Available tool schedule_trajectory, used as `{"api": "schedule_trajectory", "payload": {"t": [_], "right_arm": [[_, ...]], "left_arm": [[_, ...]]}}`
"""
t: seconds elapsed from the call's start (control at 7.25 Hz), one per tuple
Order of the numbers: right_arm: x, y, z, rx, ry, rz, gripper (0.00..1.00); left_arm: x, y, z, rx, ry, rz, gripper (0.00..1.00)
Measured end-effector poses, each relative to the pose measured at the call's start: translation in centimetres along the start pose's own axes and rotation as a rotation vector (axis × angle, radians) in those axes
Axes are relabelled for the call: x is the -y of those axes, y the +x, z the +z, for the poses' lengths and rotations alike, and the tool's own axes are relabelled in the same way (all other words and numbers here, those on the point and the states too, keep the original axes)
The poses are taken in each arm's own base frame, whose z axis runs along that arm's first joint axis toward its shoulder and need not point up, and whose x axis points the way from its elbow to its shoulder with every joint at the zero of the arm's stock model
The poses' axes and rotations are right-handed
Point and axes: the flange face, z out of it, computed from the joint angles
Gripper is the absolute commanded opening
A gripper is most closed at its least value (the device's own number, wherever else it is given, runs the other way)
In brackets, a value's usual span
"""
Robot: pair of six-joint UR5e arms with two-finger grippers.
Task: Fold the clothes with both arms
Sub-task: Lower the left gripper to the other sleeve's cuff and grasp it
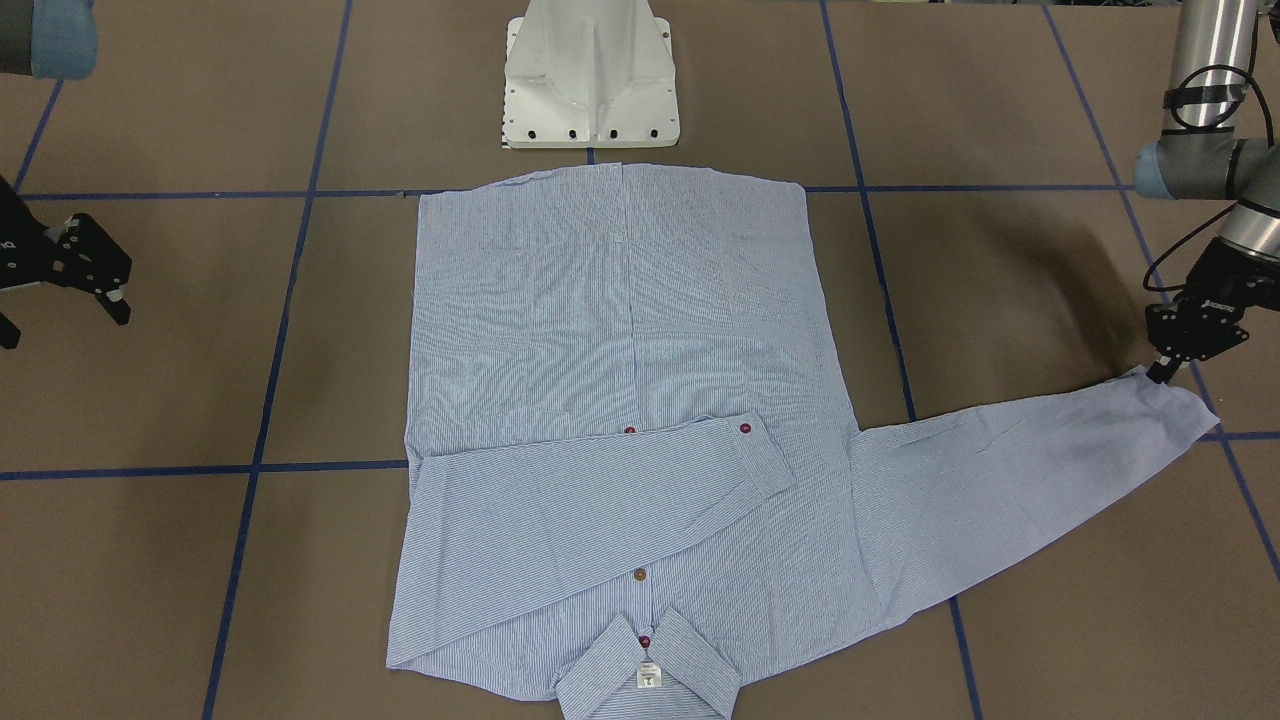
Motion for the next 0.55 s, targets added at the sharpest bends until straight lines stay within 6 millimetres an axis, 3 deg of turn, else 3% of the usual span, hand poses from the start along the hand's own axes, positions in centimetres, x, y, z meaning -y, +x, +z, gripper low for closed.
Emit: {"api": "schedule_trajectory", "payload": {"t": [0.28, 0.55], "right_arm": [[0.0, -0.1, 0.0, 0.001, 0.0, 0.005, 1.0], [0.0, 0.0, 0.1, 0.001, -0.001, 0.007, 1.0]], "left_arm": [[3.0, 4.5, -0.2, -0.093, 0.013, 0.036, 0.0], [8.5, 11.5, 1.8, -0.218, 0.051, 0.142, 0.0]]}}
